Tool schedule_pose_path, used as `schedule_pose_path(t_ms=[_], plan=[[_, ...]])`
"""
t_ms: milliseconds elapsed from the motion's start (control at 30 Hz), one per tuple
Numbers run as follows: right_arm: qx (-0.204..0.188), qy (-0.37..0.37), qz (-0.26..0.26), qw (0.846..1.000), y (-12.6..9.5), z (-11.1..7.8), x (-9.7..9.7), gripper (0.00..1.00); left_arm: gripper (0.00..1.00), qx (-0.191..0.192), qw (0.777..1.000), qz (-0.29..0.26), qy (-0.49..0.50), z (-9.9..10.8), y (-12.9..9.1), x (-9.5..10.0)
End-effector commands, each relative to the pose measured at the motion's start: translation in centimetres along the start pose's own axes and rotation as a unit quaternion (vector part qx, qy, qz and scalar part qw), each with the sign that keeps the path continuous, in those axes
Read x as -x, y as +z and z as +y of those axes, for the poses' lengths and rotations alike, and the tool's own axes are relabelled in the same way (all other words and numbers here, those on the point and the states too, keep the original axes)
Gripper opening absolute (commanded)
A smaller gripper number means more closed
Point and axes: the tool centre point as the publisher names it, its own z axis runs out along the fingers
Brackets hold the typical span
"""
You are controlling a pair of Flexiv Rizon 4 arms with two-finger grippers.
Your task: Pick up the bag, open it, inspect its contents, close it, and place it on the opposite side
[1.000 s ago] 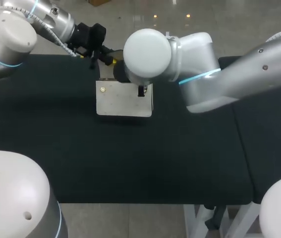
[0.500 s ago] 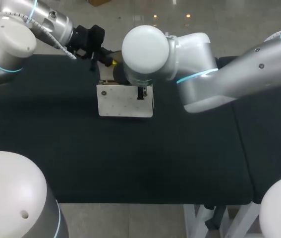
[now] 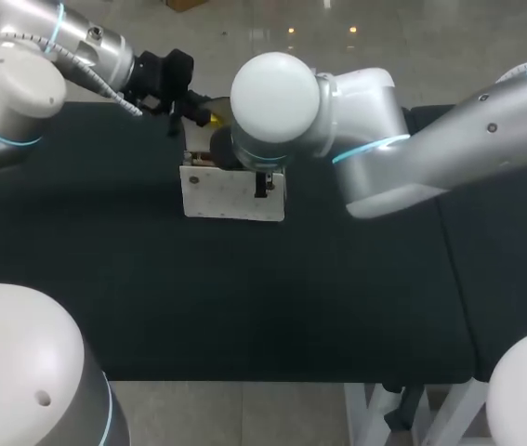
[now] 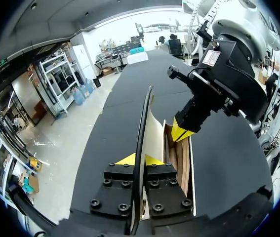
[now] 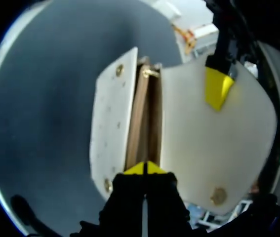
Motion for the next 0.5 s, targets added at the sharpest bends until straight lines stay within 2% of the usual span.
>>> schedule_pose_path(t_ms=[33, 500], plan=[[-0.003, -0.001, 0.007, 1.0, 0.3, 0.0, -0.3, 0.0, 0.0, -0.011, 1.0, -0.007, 0.005, -0.2, -0.2, -0.4], [-0.007, -0.014, 0.04, 0.999, 1.3, 0.3, -0.8, 0.0, 0.0, -0.04, 0.999, -0.019, 0.021, -0.3, -0.5, -0.7]])
